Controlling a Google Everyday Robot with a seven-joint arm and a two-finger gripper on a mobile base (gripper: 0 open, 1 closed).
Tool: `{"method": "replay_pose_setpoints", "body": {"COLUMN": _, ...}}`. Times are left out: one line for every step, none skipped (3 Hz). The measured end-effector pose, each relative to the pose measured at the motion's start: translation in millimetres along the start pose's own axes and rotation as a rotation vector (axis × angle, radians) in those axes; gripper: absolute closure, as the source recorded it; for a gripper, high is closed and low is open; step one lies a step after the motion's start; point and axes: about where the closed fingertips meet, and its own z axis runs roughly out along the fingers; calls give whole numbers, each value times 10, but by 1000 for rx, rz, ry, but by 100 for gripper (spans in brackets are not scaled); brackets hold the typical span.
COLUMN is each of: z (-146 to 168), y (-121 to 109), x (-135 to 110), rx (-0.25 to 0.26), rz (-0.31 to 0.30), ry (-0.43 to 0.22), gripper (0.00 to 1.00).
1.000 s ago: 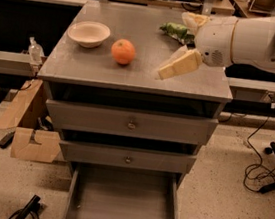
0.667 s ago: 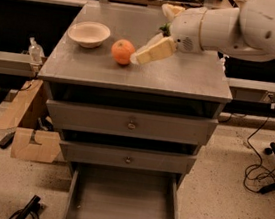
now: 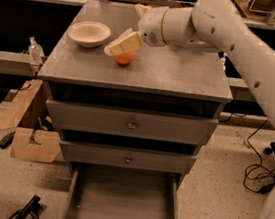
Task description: Place orange into bottom drawer
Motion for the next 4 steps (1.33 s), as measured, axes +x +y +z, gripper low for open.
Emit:
{"method": "replay_pose_setpoints", "body": {"z": 530, "y": 46, "x": 254, "rx": -40, "rz": 102, "ry": -54, "gripper": 0}}
{"method": "replay_pose_setpoints", "body": {"z": 733, "y": 90, "x": 449, "rx": -48, "rz": 159, "ry": -74, "gripper": 0}}
{"method": "replay_pose_setpoints", "body": {"z": 774, "y": 170, "x": 607, "rx": -34, "rz": 196, "ry": -90, "gripper": 26}}
{"method": "replay_pose_setpoints", "body": {"z": 793, "y": 226, "x": 692, "rx": -25, "rz": 209, "ry": -82, "gripper": 50}}
